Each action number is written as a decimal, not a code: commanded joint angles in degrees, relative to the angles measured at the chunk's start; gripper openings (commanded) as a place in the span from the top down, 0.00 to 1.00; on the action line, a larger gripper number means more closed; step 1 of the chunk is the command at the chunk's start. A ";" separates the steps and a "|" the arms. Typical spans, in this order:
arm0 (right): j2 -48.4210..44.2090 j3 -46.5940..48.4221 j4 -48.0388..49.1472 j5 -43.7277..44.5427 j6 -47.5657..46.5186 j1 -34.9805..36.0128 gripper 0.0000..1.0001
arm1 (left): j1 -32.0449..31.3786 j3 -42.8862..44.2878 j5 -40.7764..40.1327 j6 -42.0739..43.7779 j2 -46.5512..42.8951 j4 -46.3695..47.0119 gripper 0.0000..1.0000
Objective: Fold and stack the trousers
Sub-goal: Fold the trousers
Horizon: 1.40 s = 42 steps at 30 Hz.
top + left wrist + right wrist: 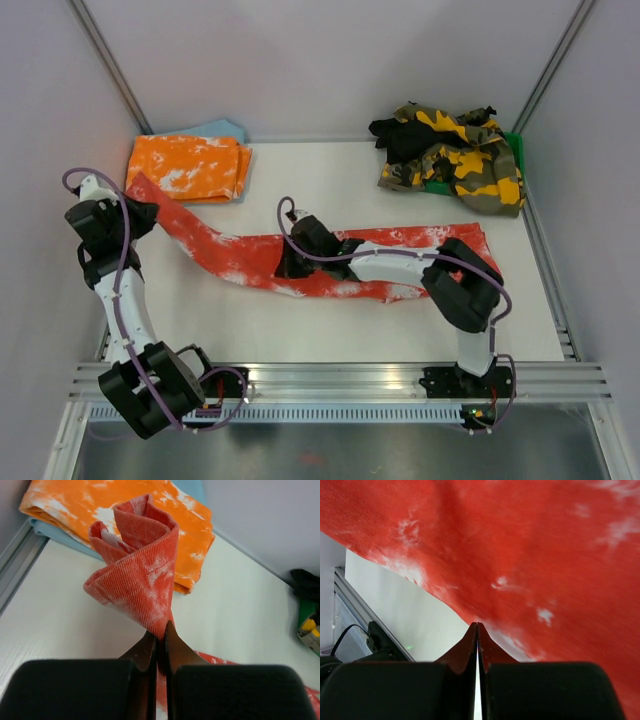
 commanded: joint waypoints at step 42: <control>17.19 22.09 8.73 4.61 8.38 4.25 1.00 | -1.07 2.23 17.99 1.13 -7.04 2.82 0.98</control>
